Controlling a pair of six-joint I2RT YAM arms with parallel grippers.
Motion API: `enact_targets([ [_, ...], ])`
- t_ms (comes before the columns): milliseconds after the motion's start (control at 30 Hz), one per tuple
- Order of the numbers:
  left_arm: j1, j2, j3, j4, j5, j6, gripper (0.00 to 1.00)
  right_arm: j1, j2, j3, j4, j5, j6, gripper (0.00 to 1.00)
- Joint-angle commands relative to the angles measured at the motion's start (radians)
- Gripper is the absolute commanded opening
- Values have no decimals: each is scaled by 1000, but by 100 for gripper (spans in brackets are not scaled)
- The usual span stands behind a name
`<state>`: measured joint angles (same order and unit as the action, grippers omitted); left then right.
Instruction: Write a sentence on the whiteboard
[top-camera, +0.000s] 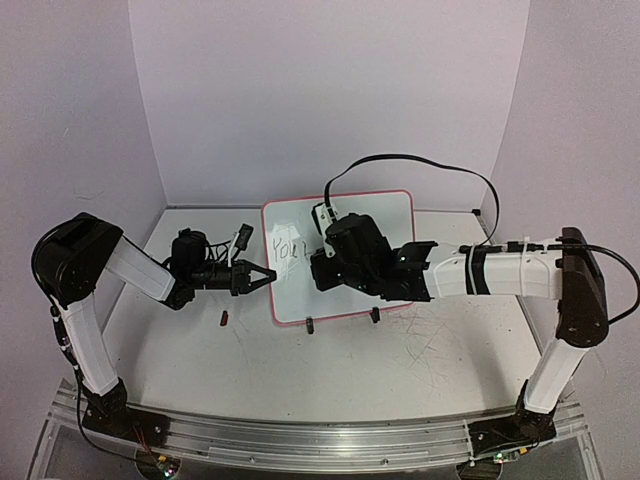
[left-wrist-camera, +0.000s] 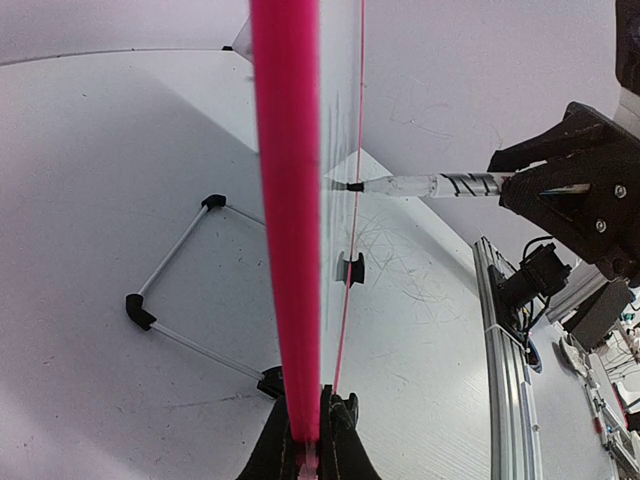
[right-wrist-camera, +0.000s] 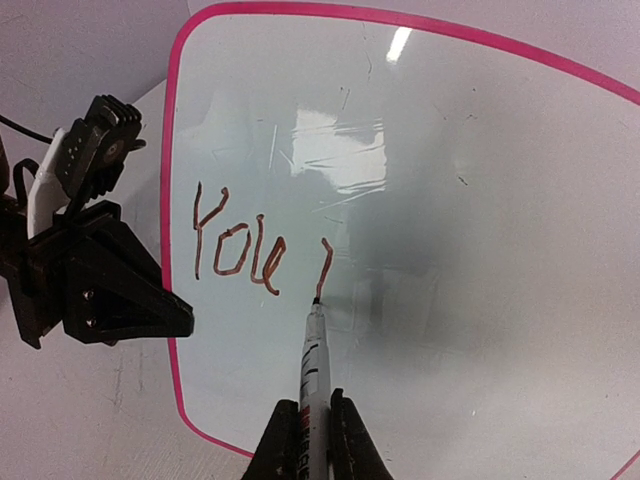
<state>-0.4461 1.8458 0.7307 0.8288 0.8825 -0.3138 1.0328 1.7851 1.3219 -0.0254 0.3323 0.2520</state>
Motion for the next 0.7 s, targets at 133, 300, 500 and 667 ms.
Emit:
enact_targets([
  [133, -4, -23, 12, -40, -66, 45, 0, -6, 52, 77, 9, 55, -11, 0],
  [300, -3, -22, 13, -39, -66, 45, 0, -10, 53, 90, 15, 82, -16, 0],
  [500, -3, -17, 15, -40, -65, 45, 0, -13, 37, 86, 15, 109, -17, 0],
  [667, -3, -13, 18, -41, -63, 45, 0, -15, 25, 86, 15, 120, -22, 0],
])
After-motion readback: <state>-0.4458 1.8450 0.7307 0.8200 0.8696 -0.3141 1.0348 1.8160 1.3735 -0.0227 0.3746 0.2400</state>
